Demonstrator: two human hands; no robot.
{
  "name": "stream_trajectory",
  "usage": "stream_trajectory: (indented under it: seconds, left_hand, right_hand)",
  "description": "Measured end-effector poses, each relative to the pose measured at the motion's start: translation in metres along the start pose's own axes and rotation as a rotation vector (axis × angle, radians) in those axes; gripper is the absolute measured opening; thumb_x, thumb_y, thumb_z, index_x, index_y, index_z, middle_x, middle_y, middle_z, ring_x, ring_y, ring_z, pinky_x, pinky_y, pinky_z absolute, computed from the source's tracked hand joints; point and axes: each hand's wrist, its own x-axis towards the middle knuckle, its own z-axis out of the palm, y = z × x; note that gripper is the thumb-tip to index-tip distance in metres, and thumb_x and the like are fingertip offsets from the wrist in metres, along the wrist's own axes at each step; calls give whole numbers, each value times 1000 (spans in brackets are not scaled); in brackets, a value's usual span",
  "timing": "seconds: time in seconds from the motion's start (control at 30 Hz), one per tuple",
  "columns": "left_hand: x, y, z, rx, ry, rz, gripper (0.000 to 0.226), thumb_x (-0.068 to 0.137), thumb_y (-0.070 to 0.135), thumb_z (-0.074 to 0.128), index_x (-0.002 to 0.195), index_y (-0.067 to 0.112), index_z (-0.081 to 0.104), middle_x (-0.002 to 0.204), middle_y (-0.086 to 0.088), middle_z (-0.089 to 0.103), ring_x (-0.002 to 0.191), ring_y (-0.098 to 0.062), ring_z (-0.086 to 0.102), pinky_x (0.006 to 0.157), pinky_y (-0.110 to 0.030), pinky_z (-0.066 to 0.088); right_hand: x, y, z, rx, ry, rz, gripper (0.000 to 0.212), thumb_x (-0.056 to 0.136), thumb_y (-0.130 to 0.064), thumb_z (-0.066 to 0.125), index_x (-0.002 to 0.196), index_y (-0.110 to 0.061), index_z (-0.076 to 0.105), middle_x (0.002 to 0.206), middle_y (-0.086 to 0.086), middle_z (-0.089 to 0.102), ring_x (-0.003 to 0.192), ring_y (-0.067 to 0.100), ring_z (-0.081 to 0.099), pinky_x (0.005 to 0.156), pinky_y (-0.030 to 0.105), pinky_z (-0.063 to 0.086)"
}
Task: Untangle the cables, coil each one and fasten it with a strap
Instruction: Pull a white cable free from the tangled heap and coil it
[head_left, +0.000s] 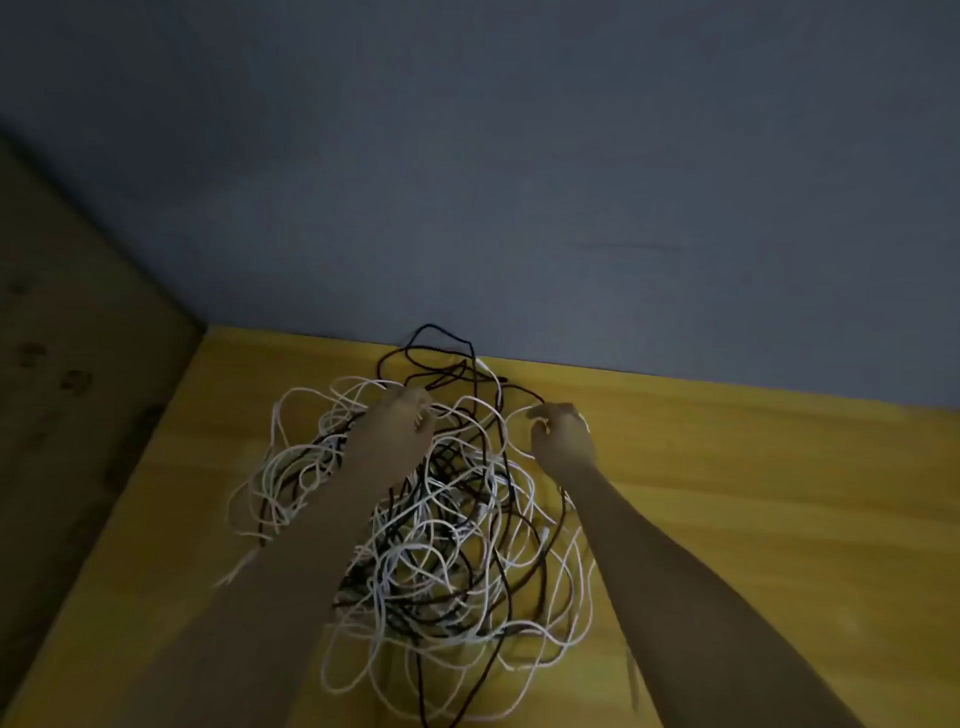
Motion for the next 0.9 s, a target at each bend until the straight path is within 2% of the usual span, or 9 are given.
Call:
stream_trajectory:
  seconds: [0.1, 0.17, 0.33, 0.43, 0.5, 0.57, 0.63, 0.73, 0.9]
  left_hand:
    - [12, -13, 3, -4, 23, -10, 25, 99, 26, 48, 116, 11, 57, 111, -9, 55, 91, -27, 57, 78, -42, 49]
    - [15, -23, 4, 8, 17, -4, 22, 98, 25, 49, 112, 11, 58, 108, -10, 55, 95, -28, 56, 80, -44, 49]
    - [17, -37, 2, 11, 39, -26, 22, 98, 21, 50, 115, 10, 59, 113, -10, 57, 95, -25, 60, 82, -42, 51]
    - [16, -34, -1, 17, 26, -21, 23, 99, 21, 47, 119, 13, 56, 118, -9, 56, 98, -24, 57, 83, -39, 50]
    - [15, -23, -5, -1, 20, -19, 27, 101, 23, 45, 125, 13, 54, 122, -8, 55, 102, -24, 56, 84, -38, 48]
    - [14, -5, -11, -7, 24, 0, 28, 101, 25, 43, 126, 15, 53, 113, -6, 55, 88, -21, 55, 72, -35, 46]
    - [10, 17, -21, 0, 43, 35, 26, 101, 26, 43, 122, 17, 54, 105, -3, 55, 75, -19, 52, 64, -31, 41]
    - [-1, 56, -39, -54, 78, 105, 24, 99, 25, 46, 120, 15, 55, 117, -5, 57, 88, -23, 59, 75, -37, 50]
    - [-34, 140, -106, -53, 221, 206, 35, 99, 27, 46, 131, 13, 48, 130, -11, 49, 116, -31, 53, 93, -41, 45]
  right_hand:
    - [33, -13, 13, -56, 10, 6, 30, 100, -24, 45, 120, -12, 63, 128, 16, 52, 107, 36, 54, 83, 37, 46]
    - [53, -20, 25, -43, -8, 9, 34, 99, -33, 48, 120, -10, 63, 123, 18, 54, 110, 37, 51, 88, 40, 45]
    - [76, -23, 33, -66, 23, 40, 23, 93, -30, 60, 102, -13, 71, 96, 12, 69, 93, 33, 61, 65, 29, 39]
    - [73, -19, 20, 300, 155, 187, 18, 91, -23, 63, 93, -8, 72, 88, 13, 70, 79, 27, 60, 67, 28, 39]
    - [61, -20, 5, 644, 280, 229, 15, 92, -17, 61, 80, -9, 67, 75, 12, 67, 68, 25, 59, 66, 36, 46]
    - [44, -31, -20, 896, 361, 156, 19, 95, -11, 56, 77, -9, 58, 62, 7, 61, 56, 20, 58, 58, 35, 51]
    - [24, -56, -56, 980, 383, 42, 18, 97, -10, 54, 79, -9, 57, 61, 5, 55, 50, 17, 54, 51, 29, 49]
    - [-7, -101, -115, 996, 435, -111, 14, 96, -10, 56, 82, -9, 60, 61, 4, 50, 49, 12, 47, 51, 28, 45]
    - [-60, -163, -214, 880, 519, -282, 14, 93, -15, 61, 80, -15, 65, 59, -1, 52, 47, 5, 43, 50, 23, 39]
